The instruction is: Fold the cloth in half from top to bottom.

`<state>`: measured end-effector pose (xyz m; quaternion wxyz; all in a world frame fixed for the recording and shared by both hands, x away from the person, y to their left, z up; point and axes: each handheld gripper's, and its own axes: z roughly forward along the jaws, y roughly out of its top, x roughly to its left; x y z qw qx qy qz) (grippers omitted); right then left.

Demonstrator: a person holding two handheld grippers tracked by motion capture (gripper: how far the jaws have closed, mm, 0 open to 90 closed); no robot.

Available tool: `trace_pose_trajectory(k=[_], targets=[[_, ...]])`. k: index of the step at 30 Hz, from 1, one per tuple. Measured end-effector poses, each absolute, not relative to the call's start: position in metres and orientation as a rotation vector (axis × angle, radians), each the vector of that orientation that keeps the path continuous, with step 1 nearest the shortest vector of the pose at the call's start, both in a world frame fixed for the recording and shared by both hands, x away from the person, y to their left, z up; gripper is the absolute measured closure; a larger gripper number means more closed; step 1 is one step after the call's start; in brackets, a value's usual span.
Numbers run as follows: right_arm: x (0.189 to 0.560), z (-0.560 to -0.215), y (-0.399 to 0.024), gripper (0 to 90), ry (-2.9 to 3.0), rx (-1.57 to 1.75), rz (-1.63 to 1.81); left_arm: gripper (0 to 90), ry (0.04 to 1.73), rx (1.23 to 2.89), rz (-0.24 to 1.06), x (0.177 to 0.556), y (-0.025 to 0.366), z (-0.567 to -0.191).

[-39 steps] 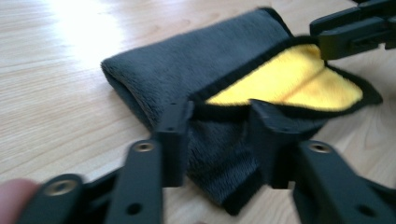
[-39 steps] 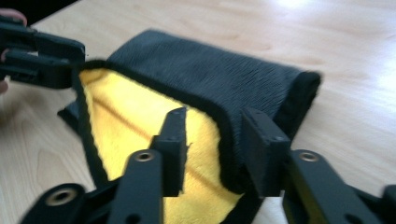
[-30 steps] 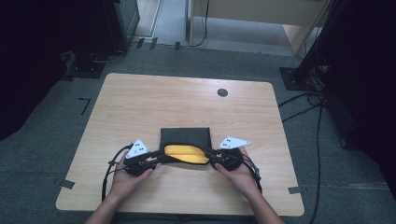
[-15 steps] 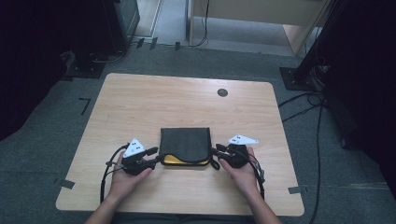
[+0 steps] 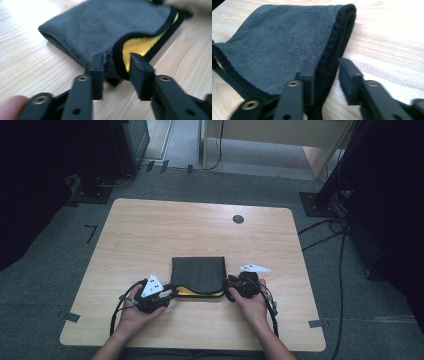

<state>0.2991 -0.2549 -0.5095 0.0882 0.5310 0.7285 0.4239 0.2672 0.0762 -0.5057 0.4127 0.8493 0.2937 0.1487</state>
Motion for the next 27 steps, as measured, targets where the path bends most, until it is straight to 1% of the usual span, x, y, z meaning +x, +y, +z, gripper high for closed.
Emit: trace_pose_trajectory(k=[1,3,4,7,11,12,14,15,16,19,21,23,25,27], targets=[[0.298,-0.509,-0.254,77.8,2.176,1.558,1.265,71.5,0.730,2.148,0.378,0.267,0.076,-0.507],[0.297,-0.507,-0.253,85.2,2.171,1.533,1.243,77.2,0.716,2.162,0.392,0.266,0.075,-0.507],[0.297,-0.506,-0.253,88.9,2.169,1.521,1.242,78.5,0.710,2.164,0.396,0.266,0.076,-0.507],[0.298,-0.505,-0.255,90.0,2.167,1.506,1.259,79.1,0.700,2.167,0.403,0.265,0.076,-0.507],[0.297,-0.502,-0.257,90.0,2.123,1.505,1.262,75.2,0.673,2.174,0.390,0.265,0.078,-0.507],[0.297,-0.501,-0.257,89.5,2.111,1.511,1.258,73.4,0.667,2.183,0.378,0.265,0.079,-0.507],[0.295,-0.499,-0.259,80.2,2.079,1.519,1.256,66.4,0.661,2.177,0.345,0.265,0.082,-0.508],[0.294,-0.498,-0.259,80.2,2.073,1.512,1.260,63.2,0.661,2.152,0.316,0.265,0.085,-0.506],[0.293,-0.496,-0.258,79.4,2.078,1.492,1.266,59.3,0.667,2.114,0.278,0.266,0.088,-0.504],[0.288,-0.493,-0.250,73.1,2.099,1.438,1.268,54.2,0.720,1.965,0.201,0.271,0.096,-0.495],[0.286,-0.493,-0.244,67.8,2.121,1.424,1.253,53.8,0.793,1.887,0.208,0.274,0.099,-0.491],[0.283,-0.494,-0.240,66.0,2.141,1.425,1.252,55.5,0.888,1.866,0.256,0.278,0.094,-0.491],[0.281,-0.496,-0.236,64.1,2.154,1.436,1.230,56.2,0.971,1.879,0.269,0.283,0.087,-0.496],[0.280,-0.502,-0.234,61.1,2.166,1.453,1.185,55.7,1.006,1.945,0.302,0.285,0.078,-0.503]])
